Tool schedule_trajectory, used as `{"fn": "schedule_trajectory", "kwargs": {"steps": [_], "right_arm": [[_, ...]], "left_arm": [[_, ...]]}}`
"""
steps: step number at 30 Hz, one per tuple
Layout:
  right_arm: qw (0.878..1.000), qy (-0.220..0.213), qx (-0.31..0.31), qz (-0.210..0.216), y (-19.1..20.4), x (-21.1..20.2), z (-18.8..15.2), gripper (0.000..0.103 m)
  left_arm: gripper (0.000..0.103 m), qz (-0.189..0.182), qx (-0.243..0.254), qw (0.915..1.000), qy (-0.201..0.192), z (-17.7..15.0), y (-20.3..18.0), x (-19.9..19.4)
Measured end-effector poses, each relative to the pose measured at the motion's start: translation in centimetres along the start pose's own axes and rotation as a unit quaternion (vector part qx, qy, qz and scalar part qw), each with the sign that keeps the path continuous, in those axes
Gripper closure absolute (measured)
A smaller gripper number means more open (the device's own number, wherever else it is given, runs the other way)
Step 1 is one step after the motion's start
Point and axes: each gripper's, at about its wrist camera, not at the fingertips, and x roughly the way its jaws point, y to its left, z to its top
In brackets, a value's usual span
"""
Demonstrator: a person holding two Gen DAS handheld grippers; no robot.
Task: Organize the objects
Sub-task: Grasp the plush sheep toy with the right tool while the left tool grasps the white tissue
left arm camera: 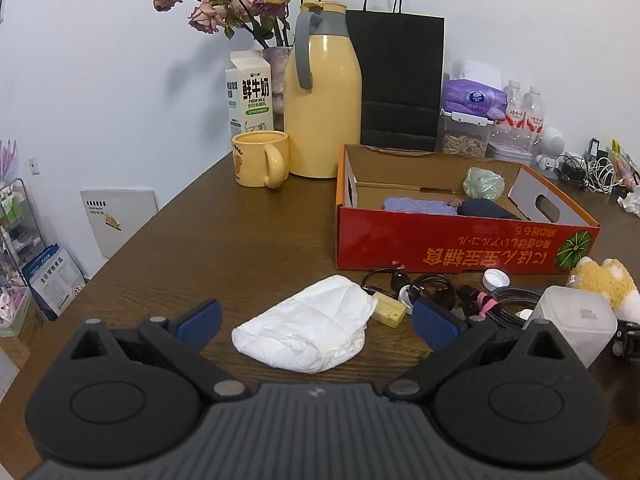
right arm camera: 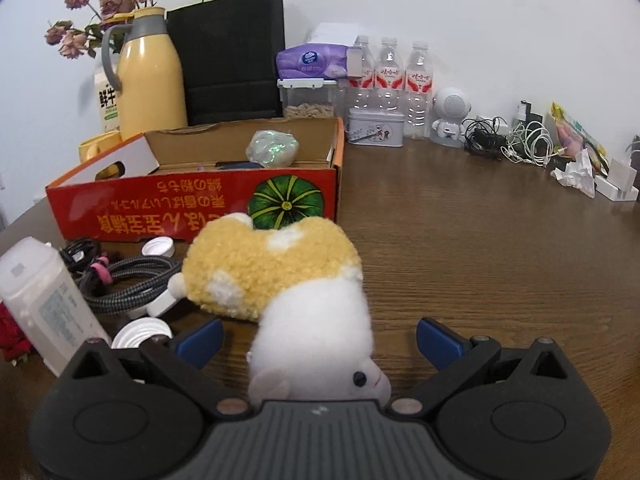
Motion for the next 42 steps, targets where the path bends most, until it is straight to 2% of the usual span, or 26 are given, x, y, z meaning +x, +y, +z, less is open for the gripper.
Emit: {"fn": "schedule_trajectory", "kwargs": {"steps": [4,7,10,12,20,26,32,35,38,40,42], "right_arm": [[1.000,-0.006,0.009,0.004,-0.2,0.0,0.1,0.002],[1.000,-0.006,0.007,0.000,0.0,0.0,0.1,0.014],[1.000,-0.008,0.002,0.005,0.1,0.0,0.1,0.038],[1.000,-0.011,0.003,0.013,0.0,-0.2,0.1,0.050],[1.000,-0.022,0.013,0.017,-0.1,-0.6,0.0,0.053],[0.998,-0.058,-0.001,0.008,0.5,-1.7,-0.2,0.054],[0.998,-0.069,-0.006,0.004,0.7,-2.0,-0.1,0.054],[0.998,-0.066,-0.006,0.000,0.7,-1.9,-0.1,0.054],[0.998,-0.065,-0.004,-0.003,0.7,-1.9,-0.1,0.054],[0.998,-0.063,-0.004,-0.004,0.7,-1.8,-0.1,0.054],[0.998,-0.063,-0.003,-0.005,0.7,-1.8,-0.1,0.054]], "left_arm": [[0.000,0.002,-0.001,1.0000,0.007,-0.2,0.2,0.2],[0.000,0.002,-0.003,0.9999,0.013,-0.4,0.4,0.5],[0.000,0.001,-0.002,0.9997,0.023,-0.6,0.5,1.1],[0.000,-0.001,0.000,0.9996,0.030,-0.8,0.5,1.5],[0.000,0.000,0.009,0.9988,0.049,-1.5,1.0,2.6],[0.000,0.004,0.047,0.9974,0.055,-1.3,1.0,3.6],[0.000,-0.029,0.096,0.9911,0.087,-0.7,0.5,6.1],[0.000,-0.033,0.109,0.9889,0.096,-0.1,0.5,7.3],[0.000,-0.062,0.104,0.9850,0.123,0.3,1.3,8.8],[0.000,-0.091,0.075,0.9835,0.137,0.5,2.5,9.7],[0.000,-0.086,0.071,0.9849,0.133,0.5,3.0,9.8]]}}
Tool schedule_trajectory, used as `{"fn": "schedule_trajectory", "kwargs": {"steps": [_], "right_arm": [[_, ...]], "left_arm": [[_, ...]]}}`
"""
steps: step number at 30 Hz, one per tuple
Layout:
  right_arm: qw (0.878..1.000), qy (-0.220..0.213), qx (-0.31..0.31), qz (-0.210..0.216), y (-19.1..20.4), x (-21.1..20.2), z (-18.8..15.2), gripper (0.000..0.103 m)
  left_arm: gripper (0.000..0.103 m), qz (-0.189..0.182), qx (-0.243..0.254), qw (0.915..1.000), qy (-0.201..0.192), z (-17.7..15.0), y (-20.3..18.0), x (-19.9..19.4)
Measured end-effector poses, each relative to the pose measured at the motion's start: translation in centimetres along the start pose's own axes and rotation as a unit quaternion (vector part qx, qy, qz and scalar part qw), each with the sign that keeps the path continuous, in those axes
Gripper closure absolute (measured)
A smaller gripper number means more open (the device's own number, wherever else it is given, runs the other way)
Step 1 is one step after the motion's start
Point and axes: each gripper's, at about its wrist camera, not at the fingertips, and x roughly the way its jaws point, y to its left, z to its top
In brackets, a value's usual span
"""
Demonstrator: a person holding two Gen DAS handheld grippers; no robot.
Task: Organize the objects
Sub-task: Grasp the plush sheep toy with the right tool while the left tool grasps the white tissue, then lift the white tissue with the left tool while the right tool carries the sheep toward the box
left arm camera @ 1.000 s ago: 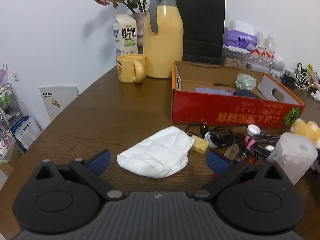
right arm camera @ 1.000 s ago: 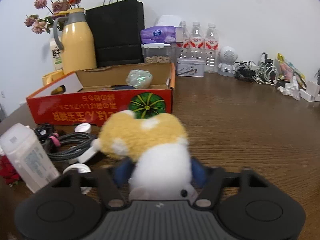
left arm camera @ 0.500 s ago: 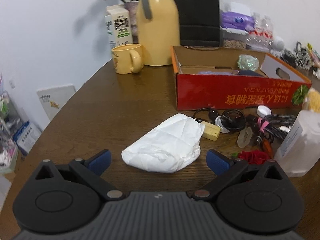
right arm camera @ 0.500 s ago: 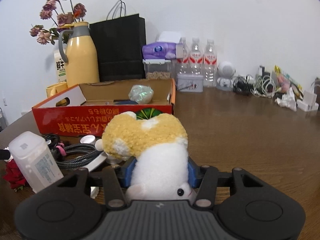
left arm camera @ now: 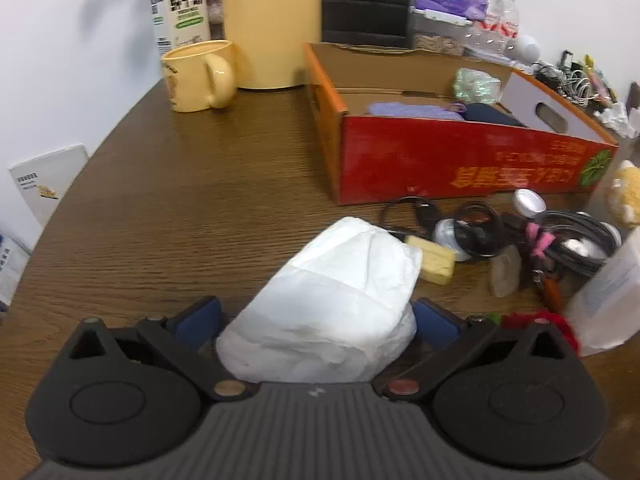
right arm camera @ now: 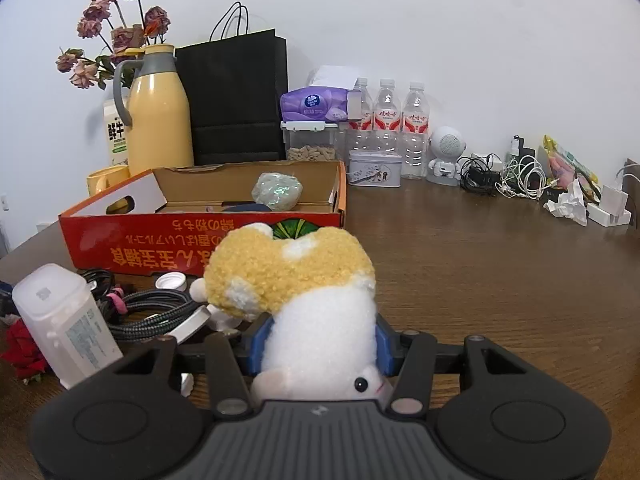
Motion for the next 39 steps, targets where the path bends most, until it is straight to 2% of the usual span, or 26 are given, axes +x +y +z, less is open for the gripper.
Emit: {"fn": "schedule_trajectory", "kwargs": {"steps": [8,11,14,24,31,39], "right_arm": [[1.000,0.001,-0.002,-0.002,0.1,0.1,0.0,0.053],[1.000,0.003,0.000,-0.003,0.0,0.1,0.0,0.053],[1.000,0.003,0.000,-0.005,0.0,0.1,0.0,0.053],[1.000,-0.005,-0.003,-0.004,0.0,-0.2,0.0,0.053],[1.000,-0.010,-0.004,-0.003,0.0,-0.4,-0.1,0.053],[1.000,-0.012,-0.004,-0.003,0.1,-0.5,-0.1,0.053]], "left_arm": [[0.000,-0.003,0.002,1.0000,-0.005,-0.2,0.2,-0.1],[0.013,0.003,0.000,0.9999,-0.015,-0.6,-0.3,-0.7],[0.018,0.007,-0.003,0.9997,-0.025,-1.2,-0.6,-1.3],[0.024,0.019,-0.016,0.9983,-0.052,-2.8,-1.3,-3.3],[0.025,0.025,-0.022,0.9978,-0.058,-3.1,-1.6,-3.8],[0.025,0.024,-0.026,0.9957,-0.085,-3.0,-1.8,-5.6]]}}
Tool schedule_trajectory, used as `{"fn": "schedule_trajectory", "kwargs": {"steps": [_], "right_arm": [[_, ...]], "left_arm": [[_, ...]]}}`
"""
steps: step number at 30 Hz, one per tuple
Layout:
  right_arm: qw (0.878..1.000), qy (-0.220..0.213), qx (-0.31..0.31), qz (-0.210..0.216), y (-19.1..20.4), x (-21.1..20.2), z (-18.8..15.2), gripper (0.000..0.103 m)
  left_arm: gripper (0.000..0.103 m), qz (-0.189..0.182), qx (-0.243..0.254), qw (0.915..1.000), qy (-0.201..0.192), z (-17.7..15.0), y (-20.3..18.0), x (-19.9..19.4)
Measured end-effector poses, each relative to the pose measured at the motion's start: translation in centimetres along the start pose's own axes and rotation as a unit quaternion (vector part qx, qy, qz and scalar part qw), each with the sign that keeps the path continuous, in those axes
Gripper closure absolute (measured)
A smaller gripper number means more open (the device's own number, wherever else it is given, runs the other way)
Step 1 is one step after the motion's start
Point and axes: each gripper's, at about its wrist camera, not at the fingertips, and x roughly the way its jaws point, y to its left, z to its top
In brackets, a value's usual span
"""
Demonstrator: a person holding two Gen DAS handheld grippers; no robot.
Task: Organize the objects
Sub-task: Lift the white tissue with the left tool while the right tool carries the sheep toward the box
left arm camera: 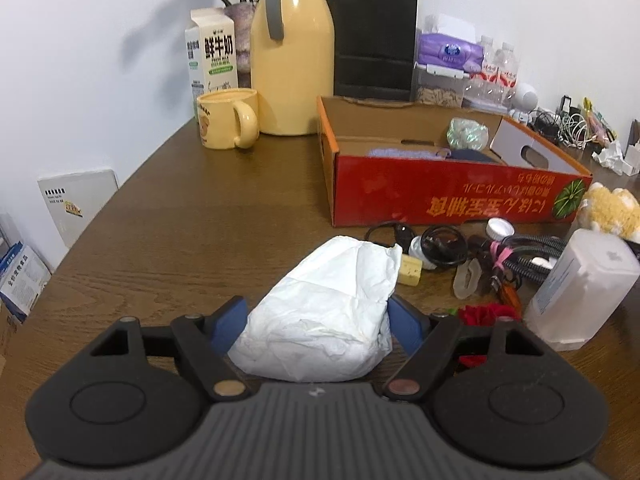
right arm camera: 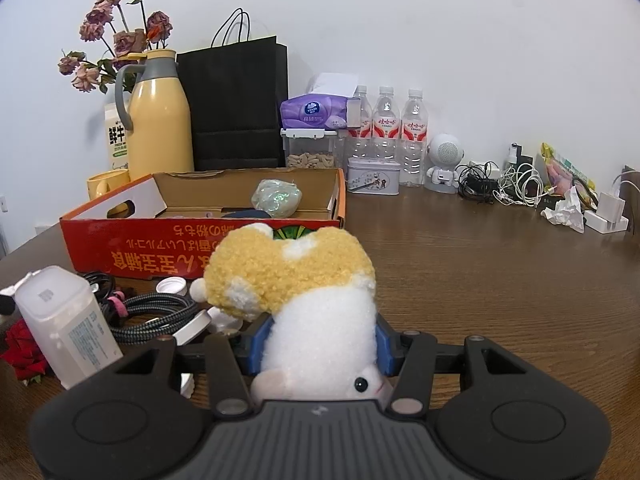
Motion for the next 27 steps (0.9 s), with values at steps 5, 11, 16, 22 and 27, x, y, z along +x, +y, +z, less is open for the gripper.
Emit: {"fn": "schedule_trajectory", "kwargs": {"steps": [5,11,16,22,27], "right_arm": [[1.000,-0.007,-0.005,0.003,0.2,-0.2,0.0,0.053],[1.000,-0.028,-0.008,0.011,0.4,-1.0,-0.1,0.053],[0.998,-0.052,-0.017,0.025,0.9,-1.7,0.9,0.053],[0.998,-0.053,-0.023,0.041,1.4,-1.5,1.5,0.053],[0.999,-0.035,-0.010,0.039,0.9,-0.5,0.9,0.053]], "left_arm": [[0.025,-0.002,0.004,0.9998,-0.022,0.8,-0.6,-1.1],[0.035,-0.013,-0.005,0.9989,-0.045,2.1,-1.5,-1.6],[0.040,-0.025,-0.005,0.9975,-0.066,3.8,-2.6,-1.8],[0.008,-0.011,0.010,0.9980,-0.062,4.0,-2.7,-0.9],[0.000,0.016,0.025,0.9994,-0.020,3.2,-0.3,1.0]]}}
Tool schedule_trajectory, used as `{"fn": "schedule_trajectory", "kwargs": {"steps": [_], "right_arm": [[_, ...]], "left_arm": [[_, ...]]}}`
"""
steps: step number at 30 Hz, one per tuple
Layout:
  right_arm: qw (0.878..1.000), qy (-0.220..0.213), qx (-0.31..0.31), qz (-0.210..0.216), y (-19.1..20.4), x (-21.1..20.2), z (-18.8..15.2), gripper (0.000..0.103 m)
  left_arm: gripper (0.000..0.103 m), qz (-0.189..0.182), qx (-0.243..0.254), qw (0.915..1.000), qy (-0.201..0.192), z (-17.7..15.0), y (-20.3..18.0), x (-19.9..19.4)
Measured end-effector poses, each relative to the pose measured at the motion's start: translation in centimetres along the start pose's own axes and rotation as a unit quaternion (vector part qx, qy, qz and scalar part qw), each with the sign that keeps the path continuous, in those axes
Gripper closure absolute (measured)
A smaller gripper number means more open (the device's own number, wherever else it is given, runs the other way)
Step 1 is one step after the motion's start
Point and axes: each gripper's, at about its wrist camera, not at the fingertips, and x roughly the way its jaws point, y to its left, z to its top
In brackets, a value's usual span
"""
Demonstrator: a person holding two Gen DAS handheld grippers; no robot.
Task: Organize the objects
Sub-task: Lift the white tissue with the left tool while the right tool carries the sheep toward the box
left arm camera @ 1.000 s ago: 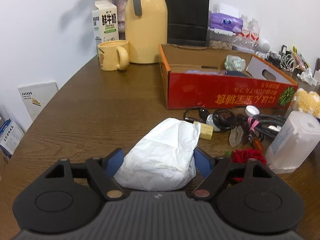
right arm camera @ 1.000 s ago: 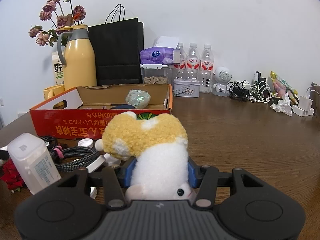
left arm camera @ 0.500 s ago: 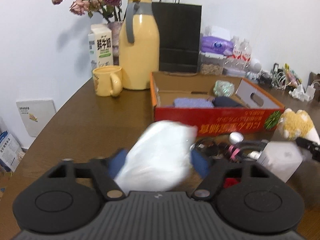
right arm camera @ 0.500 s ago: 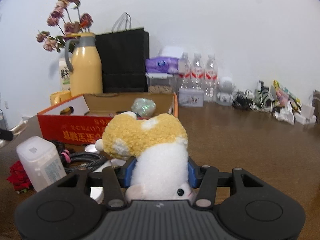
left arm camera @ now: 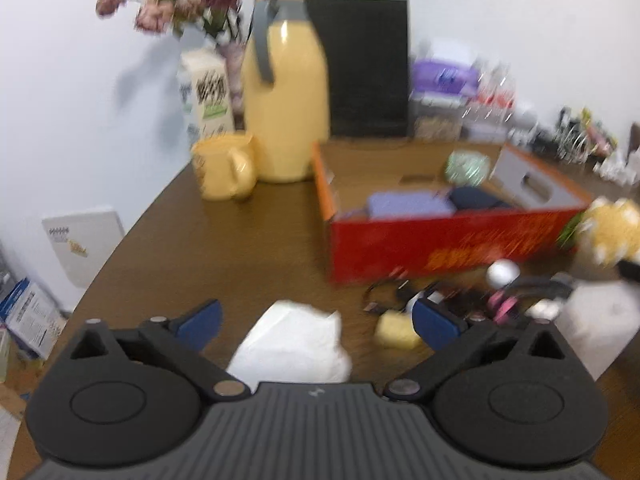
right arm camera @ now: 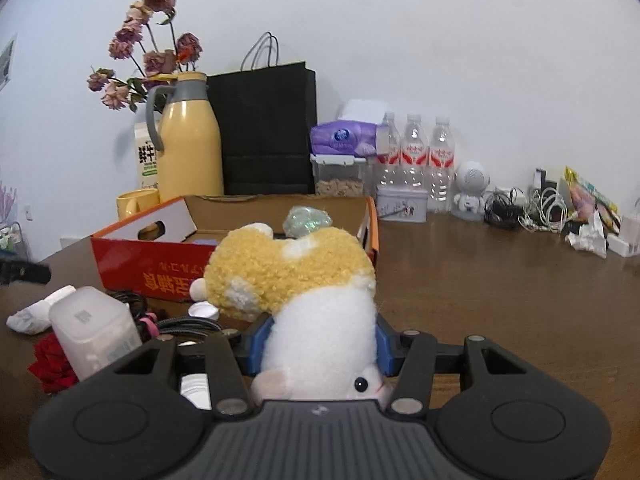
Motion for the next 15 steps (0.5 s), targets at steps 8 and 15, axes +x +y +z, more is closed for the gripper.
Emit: {"fn": "schedule_trajectory", "kwargs": {"steps": [8,15], "right_arm": [[1.000,0.007,0.001,-0.004,-0.2,0.4,-0.3,0.053],[1.000,0.007,0.000,-0.009,-0.1,0.4,-0.4,0.053]], "left_arm": [[0.000,-0.058,-0.005,0.9945,0.088,-1.9,3.3,4.7],[0.030,-0.029,-0.012,0.9972,0.068,-2.1,3.0,3.9]]}}
